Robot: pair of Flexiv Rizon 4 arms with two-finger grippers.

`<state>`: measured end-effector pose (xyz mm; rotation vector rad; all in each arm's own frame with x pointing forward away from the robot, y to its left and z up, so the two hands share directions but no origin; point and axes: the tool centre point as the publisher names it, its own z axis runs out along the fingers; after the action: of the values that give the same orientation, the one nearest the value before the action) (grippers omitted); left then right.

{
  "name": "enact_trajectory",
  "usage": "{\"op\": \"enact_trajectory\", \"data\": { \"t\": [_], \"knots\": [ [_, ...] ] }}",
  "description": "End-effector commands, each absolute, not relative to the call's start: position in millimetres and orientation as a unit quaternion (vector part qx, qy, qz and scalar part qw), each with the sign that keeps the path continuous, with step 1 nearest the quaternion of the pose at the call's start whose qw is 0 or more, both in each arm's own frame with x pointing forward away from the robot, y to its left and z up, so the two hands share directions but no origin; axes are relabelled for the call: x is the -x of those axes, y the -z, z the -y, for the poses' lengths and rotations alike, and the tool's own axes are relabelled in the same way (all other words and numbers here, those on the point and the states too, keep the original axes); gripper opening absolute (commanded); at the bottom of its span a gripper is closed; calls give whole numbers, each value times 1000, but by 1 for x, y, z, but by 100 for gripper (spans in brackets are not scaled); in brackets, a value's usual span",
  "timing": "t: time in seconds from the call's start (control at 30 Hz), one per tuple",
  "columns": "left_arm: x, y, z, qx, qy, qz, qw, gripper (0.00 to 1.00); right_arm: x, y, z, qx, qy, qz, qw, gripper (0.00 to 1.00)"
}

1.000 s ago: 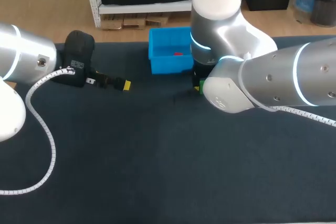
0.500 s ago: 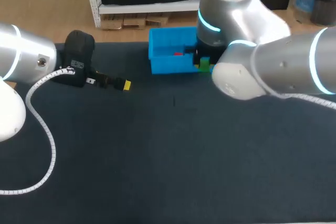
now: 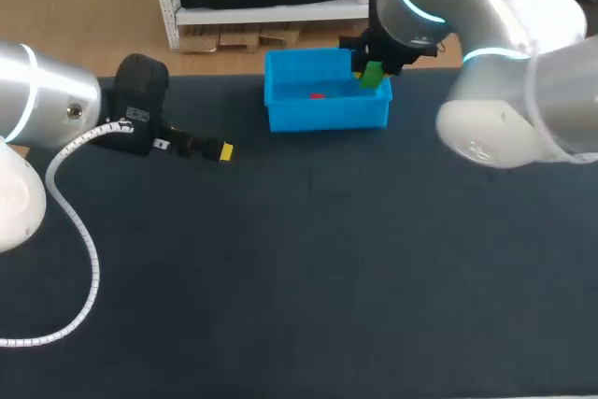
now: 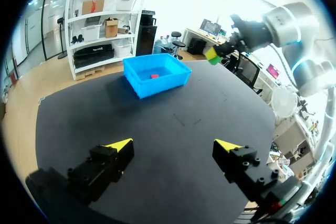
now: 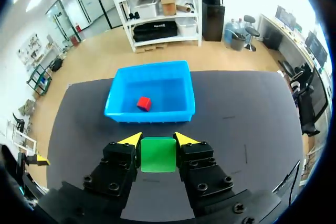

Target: Use the left arm to pick the red cube and place it into the blue plastic box first, then use the right arm to grasp the green cube and put it into the same blue plastic box after the first action is fully finished.

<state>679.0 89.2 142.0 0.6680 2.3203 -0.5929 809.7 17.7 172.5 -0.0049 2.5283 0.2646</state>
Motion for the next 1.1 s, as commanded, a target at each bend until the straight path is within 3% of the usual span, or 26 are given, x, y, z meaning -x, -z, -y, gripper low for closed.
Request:
{"op": "enact_trajectory", "data": {
  "t": [0.03,0.37,1.1],
  "knots": [
    [-679,-140,-92,-256,231,-881,325,100,-784,-187,-12,-8,-106,-929,355,0],
    [-679,-140,-92,-256,231,-881,325,100,-796,-185,-22,2,-111,-930,350,0],
    [-679,-140,-92,-256,231,-881,325,100,-917,-145,-67,14,-119,-926,358,0]
  ]
}}
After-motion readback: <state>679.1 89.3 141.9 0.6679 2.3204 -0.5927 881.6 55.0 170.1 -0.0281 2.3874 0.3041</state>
